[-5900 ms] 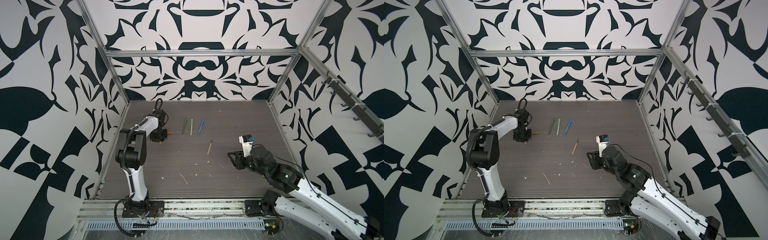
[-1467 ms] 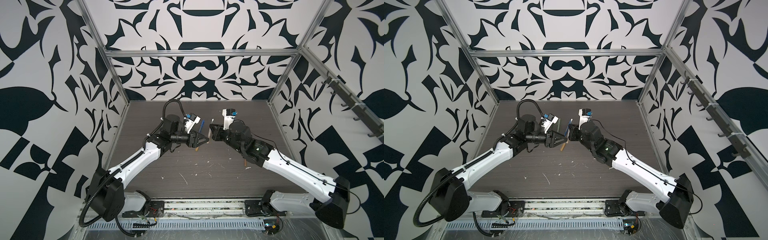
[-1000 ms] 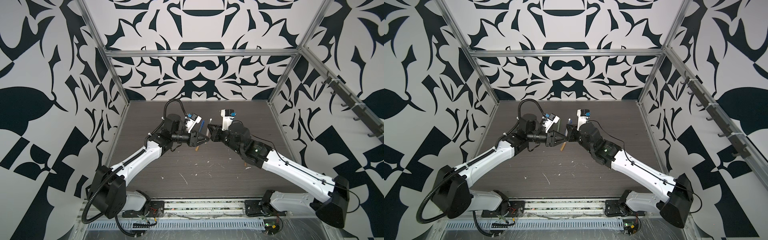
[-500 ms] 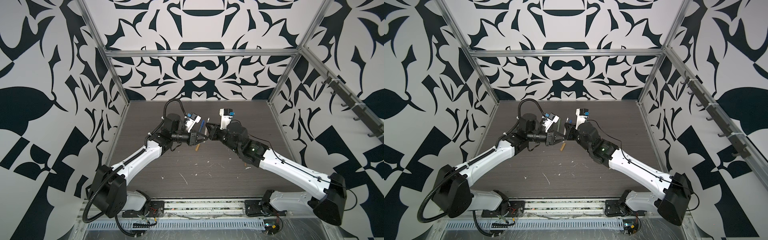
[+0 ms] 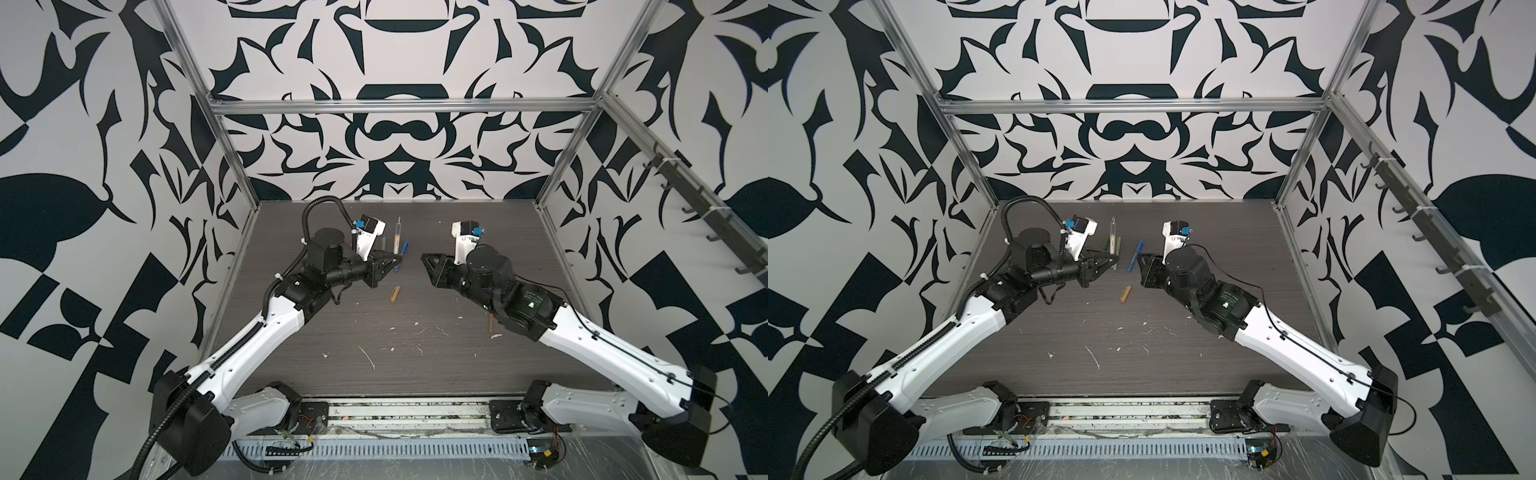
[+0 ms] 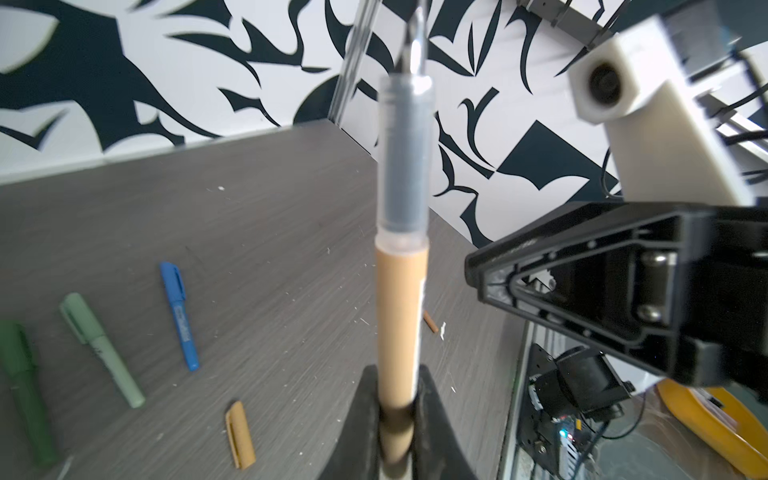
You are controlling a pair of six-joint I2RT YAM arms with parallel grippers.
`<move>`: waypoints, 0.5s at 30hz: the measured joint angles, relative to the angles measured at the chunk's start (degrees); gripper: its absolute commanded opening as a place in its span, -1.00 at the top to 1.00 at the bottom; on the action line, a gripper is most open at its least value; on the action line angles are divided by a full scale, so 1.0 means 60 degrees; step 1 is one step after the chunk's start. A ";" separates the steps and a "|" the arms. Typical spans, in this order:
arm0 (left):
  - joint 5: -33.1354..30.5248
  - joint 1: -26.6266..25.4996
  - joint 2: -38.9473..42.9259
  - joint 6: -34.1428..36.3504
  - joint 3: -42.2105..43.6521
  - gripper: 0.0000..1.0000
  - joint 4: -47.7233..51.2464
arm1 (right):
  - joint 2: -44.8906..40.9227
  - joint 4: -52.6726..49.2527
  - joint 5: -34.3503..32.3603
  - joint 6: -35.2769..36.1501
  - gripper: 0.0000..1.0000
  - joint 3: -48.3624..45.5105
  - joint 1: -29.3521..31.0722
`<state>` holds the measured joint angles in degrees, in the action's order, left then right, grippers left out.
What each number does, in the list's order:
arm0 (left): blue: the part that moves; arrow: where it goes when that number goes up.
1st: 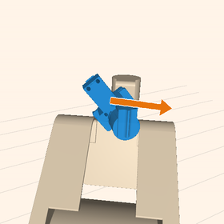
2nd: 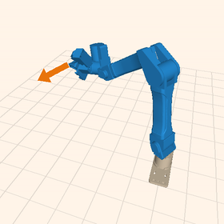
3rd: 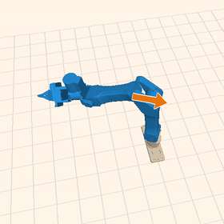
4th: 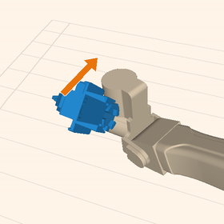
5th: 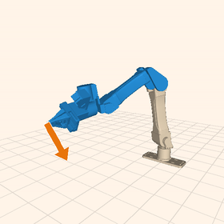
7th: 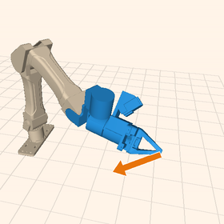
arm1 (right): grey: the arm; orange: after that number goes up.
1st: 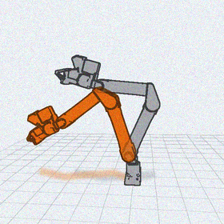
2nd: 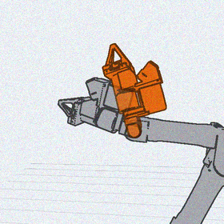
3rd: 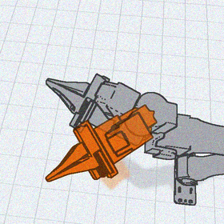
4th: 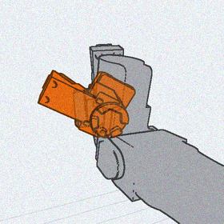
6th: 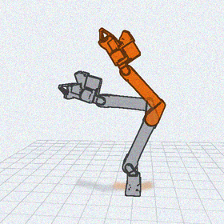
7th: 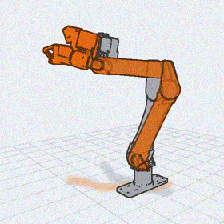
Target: Insert the pens into the pen caps
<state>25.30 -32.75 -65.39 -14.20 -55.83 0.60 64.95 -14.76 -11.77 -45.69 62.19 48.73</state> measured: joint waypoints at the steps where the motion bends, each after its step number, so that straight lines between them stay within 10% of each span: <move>1: -0.0244 0.0000 0.0259 0.0113 0.0135 0.81 -0.0087 | 0.0153 -0.0200 -0.0047 -0.0117 0.79 0.0004 0.0000; 15: -0.0914 0.0000 0.2007 0.0437 0.1749 0.87 -0.1861 | 0.5686 -0.1355 0.0856 -0.0838 0.49 0.1399 -0.0262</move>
<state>19.81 -32.75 -53.34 -11.57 -45.34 -10.57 99.07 -22.90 -6.63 -50.72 70.59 47.16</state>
